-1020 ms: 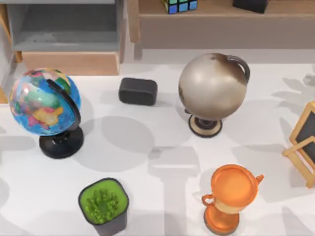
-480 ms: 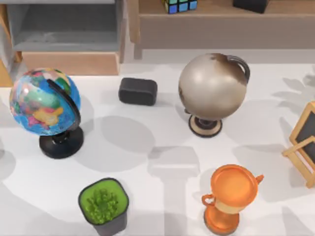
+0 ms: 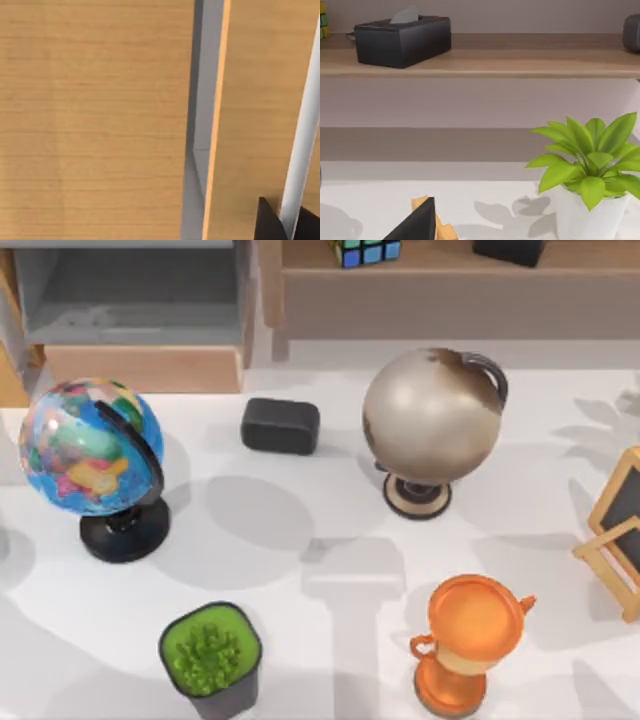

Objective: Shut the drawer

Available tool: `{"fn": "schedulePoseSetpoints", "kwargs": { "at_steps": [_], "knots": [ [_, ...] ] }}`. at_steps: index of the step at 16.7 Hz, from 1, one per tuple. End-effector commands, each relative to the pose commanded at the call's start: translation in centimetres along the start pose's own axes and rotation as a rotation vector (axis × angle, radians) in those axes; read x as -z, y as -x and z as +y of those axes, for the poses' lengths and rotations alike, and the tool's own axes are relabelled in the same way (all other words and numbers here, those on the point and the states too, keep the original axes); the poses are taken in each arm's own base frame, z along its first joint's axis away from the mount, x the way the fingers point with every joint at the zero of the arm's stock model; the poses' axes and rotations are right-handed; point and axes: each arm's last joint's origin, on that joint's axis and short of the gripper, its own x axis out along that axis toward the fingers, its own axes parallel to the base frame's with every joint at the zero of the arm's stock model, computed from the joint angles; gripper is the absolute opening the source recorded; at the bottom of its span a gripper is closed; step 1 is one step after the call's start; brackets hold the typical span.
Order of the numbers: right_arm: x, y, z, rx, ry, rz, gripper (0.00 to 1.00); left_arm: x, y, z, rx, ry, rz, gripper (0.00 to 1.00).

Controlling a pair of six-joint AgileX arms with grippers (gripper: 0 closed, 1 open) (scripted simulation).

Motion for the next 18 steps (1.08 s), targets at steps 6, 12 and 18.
{"fn": "schedulePoseSetpoints", "kwargs": {
  "at_steps": [6, 12, 18],
  "knots": [
    [0.0, 0.0, 0.0, 0.0, 0.0, 0.0, 1.0, 0.0, -4.8, 0.6, -0.017, -0.009, -0.003, 0.0],
    [0.0, 0.0, 0.0, 0.0, 0.0, 0.0, 1.0, -0.2, -6.0, 0.4, -0.005, -0.004, -0.004, 0.0],
    [0.0, 0.0, 0.0, 0.0, 0.0, 0.0, 1.0, -0.2, -6.0, 0.4, -0.005, -0.004, -0.004, 0.45]
  ]
}}
